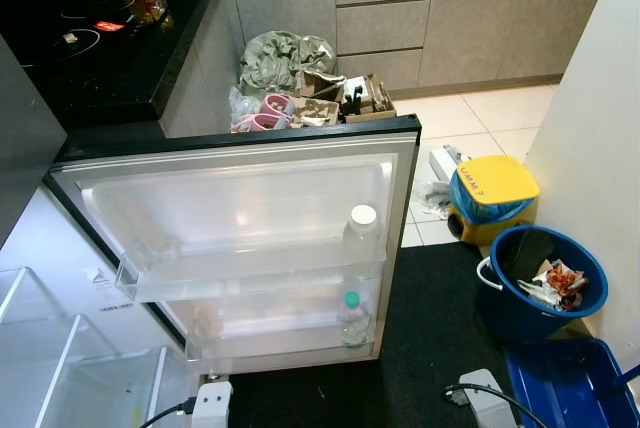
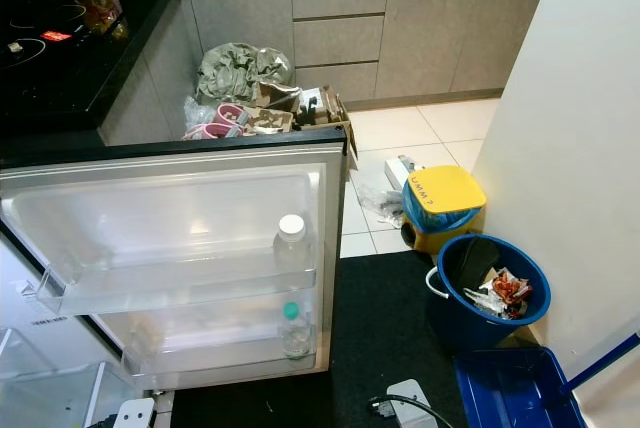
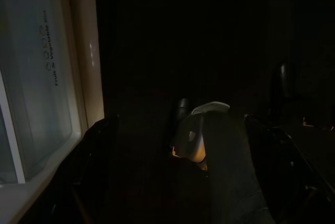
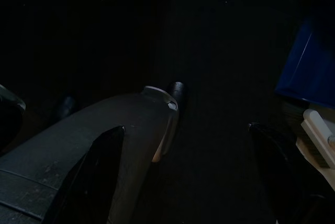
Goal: Restocking fridge
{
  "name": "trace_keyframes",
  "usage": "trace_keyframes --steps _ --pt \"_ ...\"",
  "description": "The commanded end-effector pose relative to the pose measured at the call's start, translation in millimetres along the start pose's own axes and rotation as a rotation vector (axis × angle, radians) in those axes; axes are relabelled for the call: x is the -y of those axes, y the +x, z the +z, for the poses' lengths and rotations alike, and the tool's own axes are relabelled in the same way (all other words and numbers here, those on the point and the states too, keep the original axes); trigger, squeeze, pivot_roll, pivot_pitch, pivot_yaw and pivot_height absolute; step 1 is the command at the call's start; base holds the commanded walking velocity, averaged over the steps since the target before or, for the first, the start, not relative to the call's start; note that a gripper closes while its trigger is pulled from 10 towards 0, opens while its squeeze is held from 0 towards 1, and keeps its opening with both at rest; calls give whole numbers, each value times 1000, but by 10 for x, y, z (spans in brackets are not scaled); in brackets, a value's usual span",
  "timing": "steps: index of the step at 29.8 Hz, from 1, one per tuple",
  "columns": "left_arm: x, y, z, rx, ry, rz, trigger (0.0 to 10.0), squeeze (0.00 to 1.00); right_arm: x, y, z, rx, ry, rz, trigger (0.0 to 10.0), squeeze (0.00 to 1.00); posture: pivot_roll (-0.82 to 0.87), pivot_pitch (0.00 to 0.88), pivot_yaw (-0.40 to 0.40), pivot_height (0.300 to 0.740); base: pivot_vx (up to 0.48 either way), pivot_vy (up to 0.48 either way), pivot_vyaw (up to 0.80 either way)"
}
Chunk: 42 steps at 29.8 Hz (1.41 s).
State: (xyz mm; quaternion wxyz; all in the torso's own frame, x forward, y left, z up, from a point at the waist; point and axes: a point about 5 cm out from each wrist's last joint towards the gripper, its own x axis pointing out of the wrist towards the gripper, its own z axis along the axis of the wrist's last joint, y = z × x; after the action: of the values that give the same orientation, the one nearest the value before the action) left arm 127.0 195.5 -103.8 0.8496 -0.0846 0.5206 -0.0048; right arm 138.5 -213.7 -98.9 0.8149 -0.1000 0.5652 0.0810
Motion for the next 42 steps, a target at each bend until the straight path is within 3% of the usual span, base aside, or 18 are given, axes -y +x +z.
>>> trace_keyframes --steps 1,42 --pt "43 6 -40 -10 -18 -10 10000 0 -40 5 -22 -3 19 10 10000 0 -32 0 7 740 0 0 0" --pt "33 -2 -74 -21 -15 -9 10000 0 -34 3 -26 -4 18 14 10000 0 -31 0 5 740 0 0 0"
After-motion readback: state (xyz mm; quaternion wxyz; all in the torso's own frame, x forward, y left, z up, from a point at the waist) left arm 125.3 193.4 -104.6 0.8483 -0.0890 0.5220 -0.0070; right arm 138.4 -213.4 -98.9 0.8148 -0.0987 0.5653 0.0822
